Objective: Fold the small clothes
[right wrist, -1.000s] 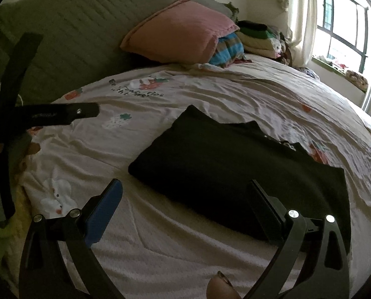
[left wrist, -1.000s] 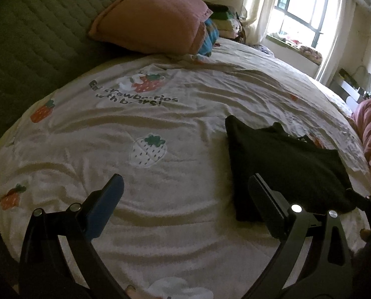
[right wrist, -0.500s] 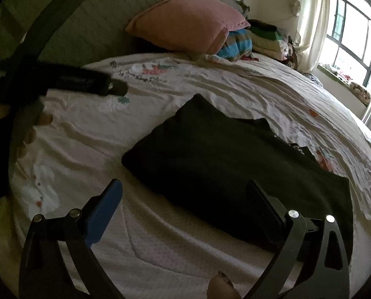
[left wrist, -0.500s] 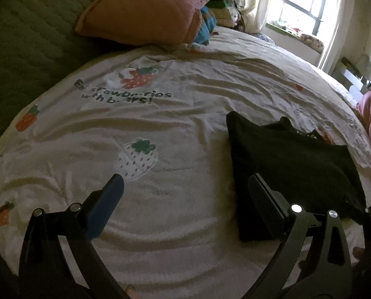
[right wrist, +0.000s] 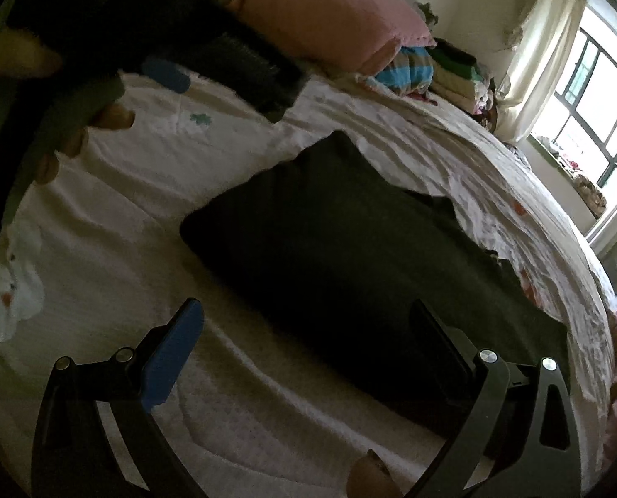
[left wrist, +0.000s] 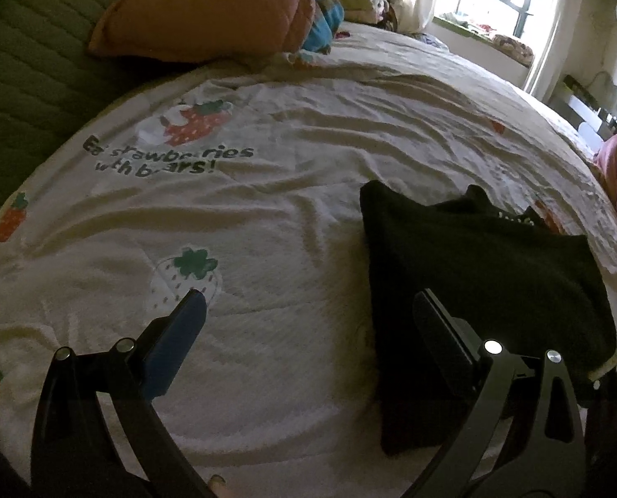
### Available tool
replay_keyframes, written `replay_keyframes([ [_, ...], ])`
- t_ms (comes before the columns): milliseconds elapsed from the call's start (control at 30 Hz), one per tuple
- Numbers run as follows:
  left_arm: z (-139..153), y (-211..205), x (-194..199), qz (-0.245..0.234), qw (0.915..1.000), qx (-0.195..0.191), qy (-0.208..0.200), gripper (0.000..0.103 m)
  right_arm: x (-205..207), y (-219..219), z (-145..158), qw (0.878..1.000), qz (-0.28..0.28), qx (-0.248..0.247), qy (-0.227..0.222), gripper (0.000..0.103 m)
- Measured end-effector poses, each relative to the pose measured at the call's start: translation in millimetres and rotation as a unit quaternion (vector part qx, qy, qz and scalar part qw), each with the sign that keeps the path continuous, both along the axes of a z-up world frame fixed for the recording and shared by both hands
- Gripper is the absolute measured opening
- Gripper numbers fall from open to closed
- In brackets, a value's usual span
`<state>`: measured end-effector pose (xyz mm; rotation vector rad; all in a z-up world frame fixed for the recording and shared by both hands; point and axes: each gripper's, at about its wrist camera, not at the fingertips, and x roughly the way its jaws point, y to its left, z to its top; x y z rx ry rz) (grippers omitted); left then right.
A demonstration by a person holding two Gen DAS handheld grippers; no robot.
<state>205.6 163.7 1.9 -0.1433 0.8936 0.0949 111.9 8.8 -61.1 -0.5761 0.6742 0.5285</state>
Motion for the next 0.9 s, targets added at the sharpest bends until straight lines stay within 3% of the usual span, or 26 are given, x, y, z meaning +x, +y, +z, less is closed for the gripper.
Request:
replay_keyframes([
  [167,-8,-4,16,-0.001,0.9999,0.006,0.015,0.093,10,10,-17,1.0,0.004,-0.026,0.0,0.098],
  [767,-18,-11,53,-0.005,0.9994,0.011,0.031,0.093,52,21,-27,0.999,-0.017,-0.032,-0.006,0.098],
  [867,-23,-10,57,-0.003,0.9992,0.006,0.038,0.093,53,19,-24,0.999,-0.02,-0.025,-0.024,0.094],
  [900,-24,-10,58,-0.002,0.9992,0.004,0.04,0.093,52,17,-20,0.999,-0.019,-0.017,-0.033,0.081],
])
